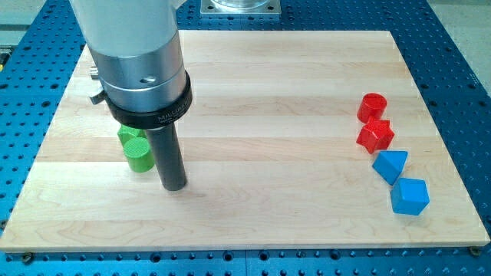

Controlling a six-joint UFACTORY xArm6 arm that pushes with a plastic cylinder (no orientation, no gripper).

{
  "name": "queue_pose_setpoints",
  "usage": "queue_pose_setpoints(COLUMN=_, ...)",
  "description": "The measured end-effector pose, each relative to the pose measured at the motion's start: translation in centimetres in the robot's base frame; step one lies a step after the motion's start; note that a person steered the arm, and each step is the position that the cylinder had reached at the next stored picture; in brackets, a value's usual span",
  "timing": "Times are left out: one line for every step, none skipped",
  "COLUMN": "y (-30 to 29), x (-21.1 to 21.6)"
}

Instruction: Place your arm at the bottom right of the green circle

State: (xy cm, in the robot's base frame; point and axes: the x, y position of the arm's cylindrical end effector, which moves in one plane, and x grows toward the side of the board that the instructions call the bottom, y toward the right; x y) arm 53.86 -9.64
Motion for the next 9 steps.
queue_pose_setpoints(y=0.0, x=0.0)
queue_pose_setpoints(y=-0.2, x=-0.2)
queue_pose_setpoints(y=-0.3, x=-0.2)
queue_pose_setpoints(y=-2.1, x=0.8)
queue_pose_setpoints(y=-2.1, x=1.2)
queue_pose_setpoints(y=-2.1, x=0.9)
queue_pose_setpoints(y=-2.1, x=0.9)
queue_pose_setpoints(y=-1.1, x=0.9)
queue_pose_setpoints(y=-0.6, x=0.9)
